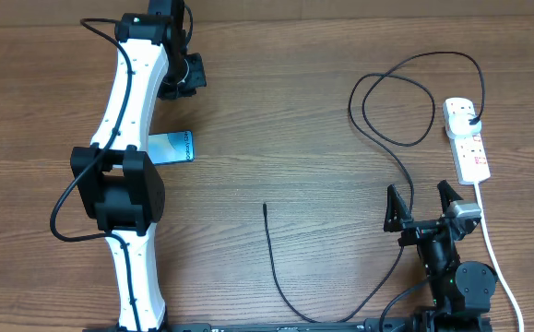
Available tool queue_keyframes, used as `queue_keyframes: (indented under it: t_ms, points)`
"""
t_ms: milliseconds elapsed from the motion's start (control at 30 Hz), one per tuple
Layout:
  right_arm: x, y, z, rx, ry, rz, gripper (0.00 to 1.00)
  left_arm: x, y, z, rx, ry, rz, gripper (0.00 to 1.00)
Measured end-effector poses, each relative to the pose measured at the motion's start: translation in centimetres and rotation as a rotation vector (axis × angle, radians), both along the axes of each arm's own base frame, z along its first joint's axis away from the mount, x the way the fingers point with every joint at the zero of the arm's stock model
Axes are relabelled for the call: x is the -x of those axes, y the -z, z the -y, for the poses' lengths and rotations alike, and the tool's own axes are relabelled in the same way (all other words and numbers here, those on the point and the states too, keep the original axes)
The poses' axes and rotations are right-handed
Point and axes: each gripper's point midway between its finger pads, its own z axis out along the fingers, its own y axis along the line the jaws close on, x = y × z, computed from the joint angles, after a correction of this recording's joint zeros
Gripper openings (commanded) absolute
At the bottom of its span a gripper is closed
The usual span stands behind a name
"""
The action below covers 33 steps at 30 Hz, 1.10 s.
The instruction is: Plug charger to phone and switch on socket
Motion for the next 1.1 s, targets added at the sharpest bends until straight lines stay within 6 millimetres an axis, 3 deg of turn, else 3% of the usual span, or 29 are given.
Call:
queue_keyframes:
  t_ms: [267,633,1100]
  points:
    - [0.0,0.0,0.0,0.000,0.000,0.000,1.00,0.0,1.5,-0.1,-0.046,-0.010,-0.024,0.04]
    - [0.0,0.0,0.0,0.000,0.000,0.001,1.00,0.6,8.2,-0.2,-0.074,-0.014,-0.162,0.04]
    - [0.0,0.0,0.0,0.000,0.000,0.000,1.00,1.1,8.5,-0.8,-0.102,-0.047,-0.184,0.04]
